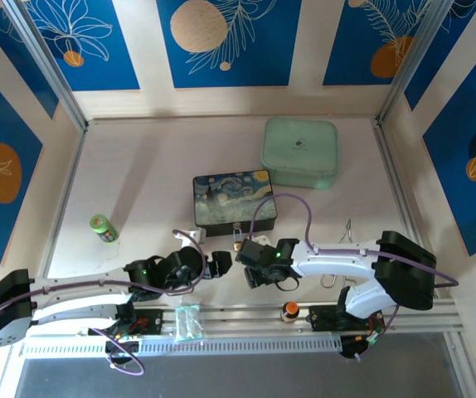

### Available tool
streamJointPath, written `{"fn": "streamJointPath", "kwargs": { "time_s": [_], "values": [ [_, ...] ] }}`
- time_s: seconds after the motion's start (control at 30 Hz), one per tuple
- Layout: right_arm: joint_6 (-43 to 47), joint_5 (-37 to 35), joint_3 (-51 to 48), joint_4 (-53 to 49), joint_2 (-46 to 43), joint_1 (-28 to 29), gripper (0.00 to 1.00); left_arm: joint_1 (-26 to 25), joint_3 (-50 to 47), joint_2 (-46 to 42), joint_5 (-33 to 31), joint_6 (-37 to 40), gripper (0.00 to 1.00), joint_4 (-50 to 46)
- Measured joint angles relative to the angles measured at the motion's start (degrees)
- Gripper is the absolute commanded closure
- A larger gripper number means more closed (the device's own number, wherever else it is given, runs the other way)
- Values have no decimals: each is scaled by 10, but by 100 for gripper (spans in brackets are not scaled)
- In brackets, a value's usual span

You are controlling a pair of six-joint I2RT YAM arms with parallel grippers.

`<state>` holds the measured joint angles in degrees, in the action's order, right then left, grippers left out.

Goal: Unlock a padlock with a key

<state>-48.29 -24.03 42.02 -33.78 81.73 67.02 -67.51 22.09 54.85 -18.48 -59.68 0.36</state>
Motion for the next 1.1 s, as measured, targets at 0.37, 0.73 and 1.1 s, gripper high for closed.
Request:
{"fn": "streamJointPath", "kwargs": {
  "time_s": [0.37, 0.73, 1.1],
  "values": [
    [-2, -5, 0, 13, 31, 11, 59, 3, -10, 0, 0, 0, 12, 1],
    [1, -10, 11, 13, 49, 15, 78, 3, -14, 8, 0, -3, 12, 5],
    [-10, -11, 26, -9, 64, 19, 100, 3, -29, 8, 0, -9, 12, 9]
  ]
}}
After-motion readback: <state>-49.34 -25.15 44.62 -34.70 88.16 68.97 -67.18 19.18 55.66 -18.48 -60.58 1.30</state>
